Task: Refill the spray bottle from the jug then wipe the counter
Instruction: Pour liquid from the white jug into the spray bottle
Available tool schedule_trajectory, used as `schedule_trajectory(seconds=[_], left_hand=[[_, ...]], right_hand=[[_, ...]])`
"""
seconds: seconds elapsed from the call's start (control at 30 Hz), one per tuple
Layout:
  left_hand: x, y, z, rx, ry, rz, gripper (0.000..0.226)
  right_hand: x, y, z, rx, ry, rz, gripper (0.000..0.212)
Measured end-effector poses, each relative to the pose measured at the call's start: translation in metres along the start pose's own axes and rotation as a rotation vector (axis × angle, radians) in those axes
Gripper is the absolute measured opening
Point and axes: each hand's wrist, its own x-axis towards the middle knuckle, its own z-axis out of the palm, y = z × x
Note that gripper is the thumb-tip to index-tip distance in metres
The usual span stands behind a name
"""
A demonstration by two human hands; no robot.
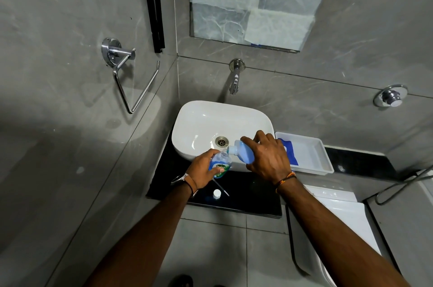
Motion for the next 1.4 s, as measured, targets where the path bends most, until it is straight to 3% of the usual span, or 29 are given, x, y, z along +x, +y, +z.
schedule_trajectory(seconds=[1.4], left_hand=[[-0.0032, -0.0070, 0.0016, -0.007, 0.032, 0.002, 0.045]], right_hand=[[0.0010, -0.0081, -0.0047, -0.030, -0.023, -0.014, 0.084]])
